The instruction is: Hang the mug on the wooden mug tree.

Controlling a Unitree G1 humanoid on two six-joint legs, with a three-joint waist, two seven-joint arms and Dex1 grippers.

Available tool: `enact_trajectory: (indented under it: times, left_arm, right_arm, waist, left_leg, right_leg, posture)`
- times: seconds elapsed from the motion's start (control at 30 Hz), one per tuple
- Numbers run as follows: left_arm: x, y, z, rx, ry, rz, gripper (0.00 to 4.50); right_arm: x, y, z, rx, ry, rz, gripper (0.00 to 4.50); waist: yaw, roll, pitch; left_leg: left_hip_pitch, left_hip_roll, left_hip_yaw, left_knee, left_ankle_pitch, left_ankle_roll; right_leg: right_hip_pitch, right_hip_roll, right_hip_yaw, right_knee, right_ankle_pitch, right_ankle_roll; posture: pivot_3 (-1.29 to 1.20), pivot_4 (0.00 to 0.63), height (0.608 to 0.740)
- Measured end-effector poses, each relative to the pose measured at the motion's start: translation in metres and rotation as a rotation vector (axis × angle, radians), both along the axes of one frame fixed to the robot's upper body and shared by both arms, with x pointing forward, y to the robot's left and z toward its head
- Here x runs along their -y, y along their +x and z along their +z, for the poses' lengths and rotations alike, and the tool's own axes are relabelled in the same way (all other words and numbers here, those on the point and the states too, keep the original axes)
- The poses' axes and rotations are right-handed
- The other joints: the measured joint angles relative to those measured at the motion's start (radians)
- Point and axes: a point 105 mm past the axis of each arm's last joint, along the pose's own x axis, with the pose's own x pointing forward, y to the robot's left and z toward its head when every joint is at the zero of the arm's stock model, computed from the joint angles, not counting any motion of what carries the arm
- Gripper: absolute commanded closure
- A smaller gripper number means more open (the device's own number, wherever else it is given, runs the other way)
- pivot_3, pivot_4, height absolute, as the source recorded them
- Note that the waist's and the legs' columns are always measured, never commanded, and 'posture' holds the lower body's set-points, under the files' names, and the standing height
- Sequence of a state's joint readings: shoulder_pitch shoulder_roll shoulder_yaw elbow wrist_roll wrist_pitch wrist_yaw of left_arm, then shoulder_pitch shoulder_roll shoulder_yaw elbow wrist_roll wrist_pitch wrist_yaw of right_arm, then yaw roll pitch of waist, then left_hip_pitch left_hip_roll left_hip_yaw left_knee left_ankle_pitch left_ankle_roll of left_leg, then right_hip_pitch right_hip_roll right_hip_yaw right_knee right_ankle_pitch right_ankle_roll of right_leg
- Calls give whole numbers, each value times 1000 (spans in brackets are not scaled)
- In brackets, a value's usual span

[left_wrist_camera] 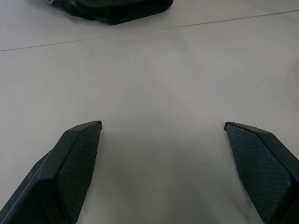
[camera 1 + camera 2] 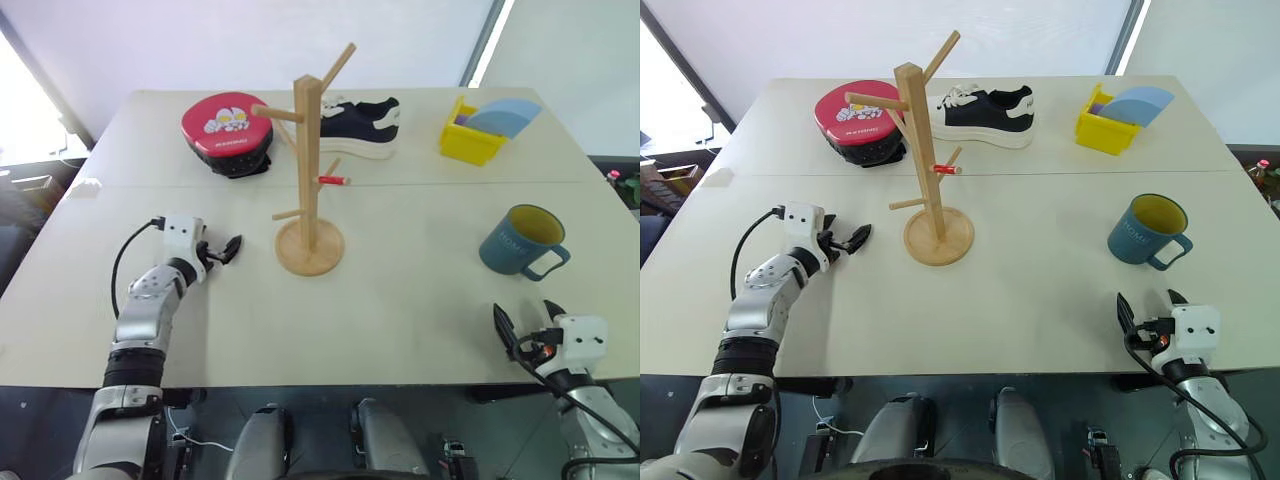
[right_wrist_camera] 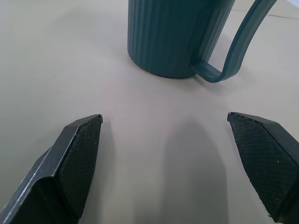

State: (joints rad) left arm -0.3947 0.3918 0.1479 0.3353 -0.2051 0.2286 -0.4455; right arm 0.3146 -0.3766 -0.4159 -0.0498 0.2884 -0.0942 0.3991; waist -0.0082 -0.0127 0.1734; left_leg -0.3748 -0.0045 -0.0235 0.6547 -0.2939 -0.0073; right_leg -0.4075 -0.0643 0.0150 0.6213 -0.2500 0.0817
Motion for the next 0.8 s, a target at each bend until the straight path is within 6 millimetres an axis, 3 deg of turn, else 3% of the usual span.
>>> enact_trajectory:
  times: [0.5,0.7,0.8]
  left_arm:
    - [-3,-4,1,5,8,-4,0]
    - [9,-33,12,27,-44,-187,0]
    - [34,-65,13,-15,-32,-429,0]
  right_arm:
    - [1,0,-1,4,-3,0,52]
    - [1,-1,-1,5,-9,-11,52]
    - [2,-3,-1,5,-11,-22,52]
  waist:
    - [-2,0,0]
    - [-3,0,0]
    - [-3,2,-1]
  left_leg:
    - [0,0,0,0,0,0]
    - [0,0,0,-3,0,0]
    - [1,0,1,-5,0,0]
  right_leg:
    - [0,0,0,0,0,0]
    - [0,0,1,-2,-1,-3]
    - [0,-1,1,-3,-2,-4]
  posture:
    - [0,150,735]
    - [0,150,735]
    - [0,150,735]
